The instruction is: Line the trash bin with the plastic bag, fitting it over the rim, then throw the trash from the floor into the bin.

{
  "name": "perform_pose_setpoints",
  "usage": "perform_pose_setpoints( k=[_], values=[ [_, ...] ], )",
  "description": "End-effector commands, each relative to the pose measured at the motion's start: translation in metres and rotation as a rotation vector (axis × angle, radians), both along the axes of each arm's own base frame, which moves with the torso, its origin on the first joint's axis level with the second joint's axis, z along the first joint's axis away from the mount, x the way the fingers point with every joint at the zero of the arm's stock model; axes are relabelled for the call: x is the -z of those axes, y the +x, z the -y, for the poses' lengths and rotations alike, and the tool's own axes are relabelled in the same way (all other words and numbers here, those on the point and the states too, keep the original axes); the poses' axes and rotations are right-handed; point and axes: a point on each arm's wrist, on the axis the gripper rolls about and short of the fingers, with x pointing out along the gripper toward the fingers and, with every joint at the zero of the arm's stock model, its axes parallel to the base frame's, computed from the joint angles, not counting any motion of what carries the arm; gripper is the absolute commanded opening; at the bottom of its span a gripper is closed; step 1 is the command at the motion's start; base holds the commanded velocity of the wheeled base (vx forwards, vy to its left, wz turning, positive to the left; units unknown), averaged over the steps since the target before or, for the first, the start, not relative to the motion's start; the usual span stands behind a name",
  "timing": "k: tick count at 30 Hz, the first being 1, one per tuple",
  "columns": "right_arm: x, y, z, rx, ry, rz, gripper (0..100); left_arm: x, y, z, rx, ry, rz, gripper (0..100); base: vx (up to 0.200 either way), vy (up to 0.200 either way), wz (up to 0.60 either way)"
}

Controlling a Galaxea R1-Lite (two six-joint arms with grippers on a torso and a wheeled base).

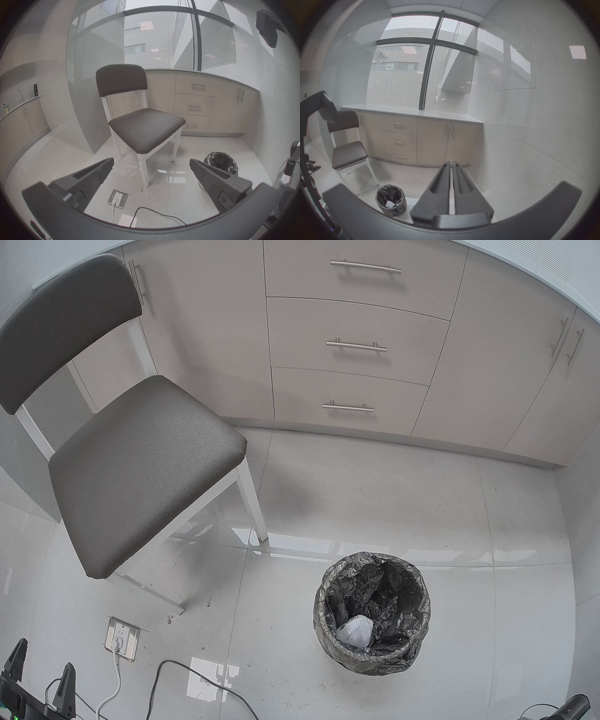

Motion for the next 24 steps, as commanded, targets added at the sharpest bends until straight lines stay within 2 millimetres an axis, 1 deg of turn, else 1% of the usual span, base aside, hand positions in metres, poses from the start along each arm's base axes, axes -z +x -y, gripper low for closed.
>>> perform_pose_setpoints(
  k=[1, 3, 5, 6, 7, 10, 11, 13, 15, 17, 18, 19, 20, 23, 24],
  values=[
    [0.066, 0.022, -0.019, 0.067, -0.021, 0.013, 0, 0.005, -0.001, 0.000, -0.019, 0.000, 0.008, 100, 0.000, 0.000, 0.00],
    [0.070, 0.035, -0.020, 0.026, 0.037, -0.016, 0, 0.005, -0.001, 0.000, -0.018, -0.002, 0.011, 100, 0.000, 0.000, 0.00],
    [0.076, 0.061, -0.021, -0.068, 0.115, -0.062, 0, 0.005, -0.001, 0.000, -0.016, 0.000, 0.017, 100, 0.000, 0.000, 0.00],
    [0.076, 0.061, -0.021, -0.068, 0.115, -0.062, 0, 0.005, -0.001, 0.000, -0.016, 0.000, 0.017, 100, 0.000, 0.000, 0.00],
    [0.082, 0.084, -0.023, -0.134, 0.196, -0.075, 0, 0.005, -0.001, 0.000, -0.016, -0.002, 0.016, 100, 0.000, 0.000, 0.00],
    [0.093, 0.128, -0.024, -0.217, 0.300, -0.052, 0, 0.005, -0.001, 0.000, -0.015, -0.002, 0.017, 100, 0.000, 0.000, 0.00],
    [0.101, 0.147, -0.025, -0.236, 0.321, -0.048, 0, 0.005, -0.001, 0.000, -0.015, -0.002, 0.017, 100, 0.000, 0.000, 0.00],
    [0.120, 0.176, -0.025, -0.248, 0.319, -0.045, 0, 0.005, -0.001, 0.000, -0.015, -0.002, 0.017, 100, 0.000, 0.000, 0.00],
    [0.138, 0.197, -0.025, -0.252, 0.295, -0.049, 0, 0.005, -0.001, 0.000, -0.016, -0.002, 0.017, 100, 0.000, 0.000, 0.00],
    [0.160, 0.216, -0.026, -0.278, 0.226, -0.073, 0, 0.005, -0.001, 0.000, -0.015, -0.002, 0.017, 100, 0.000, 0.000, 0.00],
    [0.169, 0.221, -0.027, -0.287, 0.197, -0.088, 0, 0.005, -0.001, 0.000, -0.015, -0.002, 0.016, 100, 0.000, 0.000, 0.00],
    [0.171, 0.223, -0.027, -0.288, 0.188, -0.092, 0, 0.005, -0.001, 0.000, -0.015, -0.002, 0.016, 100, 0.000, 0.000, 0.00],
    [0.185, 0.229, -0.027, -0.281, 0.154, -0.126, 0, 0.005, -0.001, 0.000, -0.015, -0.002, 0.016, 100, 0.000, 0.000, 0.00],
    [0.200, 0.235, -0.027, -0.275, 0.092, -0.183, 0, 0.005, -0.001, 0.000, -0.015, -0.002, 0.017, 100, 0.000, 0.000, 0.00],
    [0.201, 0.235, -0.027, -0.275, 0.085, -0.186, 0, 0.005, -0.001, 0.000, -0.015, -0.002, 0.017, 100, 0.000, 0.000, 0.00]
  ],
)
